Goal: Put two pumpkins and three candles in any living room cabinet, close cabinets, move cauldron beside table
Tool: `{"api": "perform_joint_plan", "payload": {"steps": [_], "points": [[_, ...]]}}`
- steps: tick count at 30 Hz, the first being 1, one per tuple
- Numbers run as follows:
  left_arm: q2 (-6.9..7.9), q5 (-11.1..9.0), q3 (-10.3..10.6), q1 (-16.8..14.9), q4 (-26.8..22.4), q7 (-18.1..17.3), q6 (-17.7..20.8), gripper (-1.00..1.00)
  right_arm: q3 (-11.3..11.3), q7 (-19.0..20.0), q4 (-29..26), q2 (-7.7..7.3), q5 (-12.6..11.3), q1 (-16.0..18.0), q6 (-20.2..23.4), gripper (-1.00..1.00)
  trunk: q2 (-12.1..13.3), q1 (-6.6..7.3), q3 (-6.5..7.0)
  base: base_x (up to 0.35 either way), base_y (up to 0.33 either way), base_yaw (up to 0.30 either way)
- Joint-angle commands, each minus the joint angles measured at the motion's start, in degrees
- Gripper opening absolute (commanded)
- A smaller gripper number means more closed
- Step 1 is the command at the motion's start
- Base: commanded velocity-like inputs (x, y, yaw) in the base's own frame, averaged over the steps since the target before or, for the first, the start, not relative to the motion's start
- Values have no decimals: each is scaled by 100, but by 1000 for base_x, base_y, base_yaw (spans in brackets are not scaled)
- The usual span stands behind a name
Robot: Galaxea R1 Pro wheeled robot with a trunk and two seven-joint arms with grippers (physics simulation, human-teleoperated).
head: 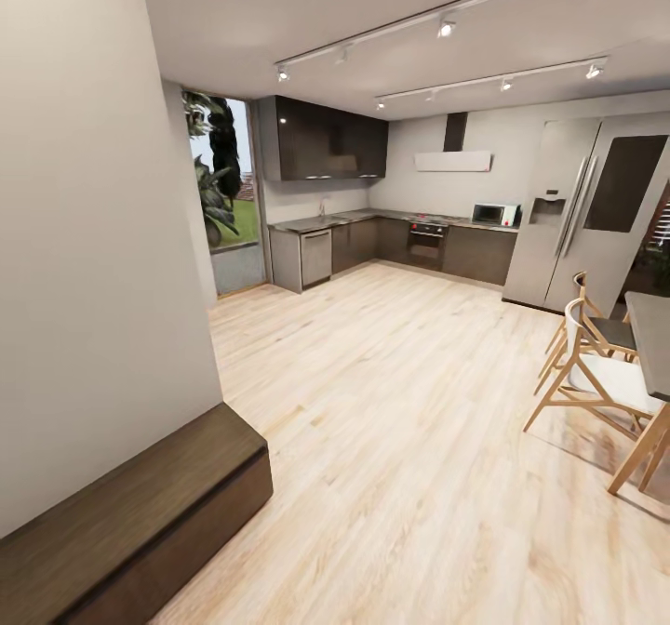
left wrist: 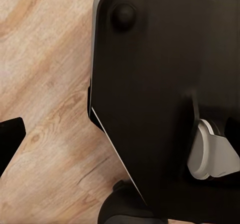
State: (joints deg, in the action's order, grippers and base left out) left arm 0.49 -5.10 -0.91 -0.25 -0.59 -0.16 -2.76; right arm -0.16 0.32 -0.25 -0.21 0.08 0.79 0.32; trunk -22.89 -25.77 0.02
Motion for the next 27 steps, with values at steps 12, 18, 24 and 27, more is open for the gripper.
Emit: {"api": "perform_joint_plan", "payload": {"steps": [12,18,24,27], "points": [[3,-55,-5,-2,6,-2,-17,100,-2,3,-1,0,1,0,3,100,-3,-2,-2,0,0,0],[4,-98,-6,-2,6,-6,-16,100,-2,3,-1,1,1,0,3,100,-3,-2,-2,0,0,0],[8,-459,1,-1,6,-6,-22,100,-2,3,-1,3,0,0,3,100,-3,-2,-2,0,0,14],[11,-601,8,-2,6,-3,-29,100,-2,3,-1,4,1,0,3,100,-3,-2,-2,2,0,182]]}}
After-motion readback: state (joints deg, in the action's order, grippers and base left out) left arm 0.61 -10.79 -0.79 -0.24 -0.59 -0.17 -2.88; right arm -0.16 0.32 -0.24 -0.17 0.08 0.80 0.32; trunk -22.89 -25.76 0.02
